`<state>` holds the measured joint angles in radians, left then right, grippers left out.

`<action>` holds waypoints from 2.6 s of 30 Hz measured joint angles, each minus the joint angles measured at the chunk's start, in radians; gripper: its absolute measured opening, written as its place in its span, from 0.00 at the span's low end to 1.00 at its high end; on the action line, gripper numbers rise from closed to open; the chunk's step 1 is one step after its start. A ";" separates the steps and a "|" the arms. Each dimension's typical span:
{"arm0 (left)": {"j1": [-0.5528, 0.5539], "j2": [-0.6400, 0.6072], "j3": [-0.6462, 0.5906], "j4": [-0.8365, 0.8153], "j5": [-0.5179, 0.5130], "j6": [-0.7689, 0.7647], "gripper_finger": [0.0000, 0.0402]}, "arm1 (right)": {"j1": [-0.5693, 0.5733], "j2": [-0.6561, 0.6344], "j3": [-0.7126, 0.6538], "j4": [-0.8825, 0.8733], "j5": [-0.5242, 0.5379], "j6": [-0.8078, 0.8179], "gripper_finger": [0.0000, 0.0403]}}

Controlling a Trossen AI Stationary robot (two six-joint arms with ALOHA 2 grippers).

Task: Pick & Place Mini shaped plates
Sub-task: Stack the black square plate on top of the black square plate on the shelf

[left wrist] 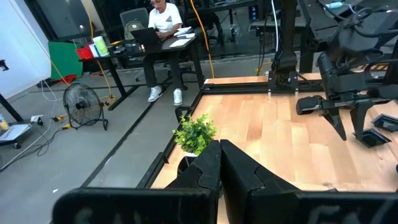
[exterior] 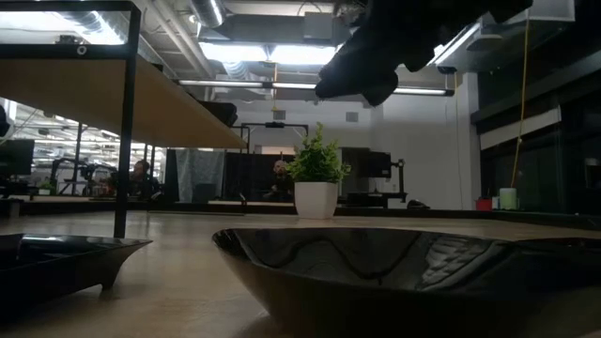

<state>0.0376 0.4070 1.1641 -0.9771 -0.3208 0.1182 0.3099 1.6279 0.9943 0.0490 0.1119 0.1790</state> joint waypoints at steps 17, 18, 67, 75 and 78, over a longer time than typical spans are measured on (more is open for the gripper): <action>0.000 0.000 0.000 0.000 0.000 0.000 0.01 | 0.000 0.000 0.000 0.012 -0.089 0.038 0.31; 0.000 0.000 0.000 0.000 0.000 0.000 0.01 | 0.001 0.000 0.000 0.011 -0.090 0.037 0.31; 0.000 0.000 0.000 0.000 0.000 0.000 0.01 | 0.133 0.001 0.000 -0.410 -0.273 0.519 0.31; 0.000 0.000 0.000 0.000 0.000 0.000 0.01 | 0.167 0.001 0.000 -0.436 -0.260 0.577 0.31; 0.000 0.000 0.000 0.000 0.000 0.000 0.01 | 0.184 0.001 0.000 -0.437 -0.230 0.584 0.31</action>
<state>0.0379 0.4068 1.1640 -0.9770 -0.3209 0.1181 0.4935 1.6291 0.9943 -0.3876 -0.1183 0.7633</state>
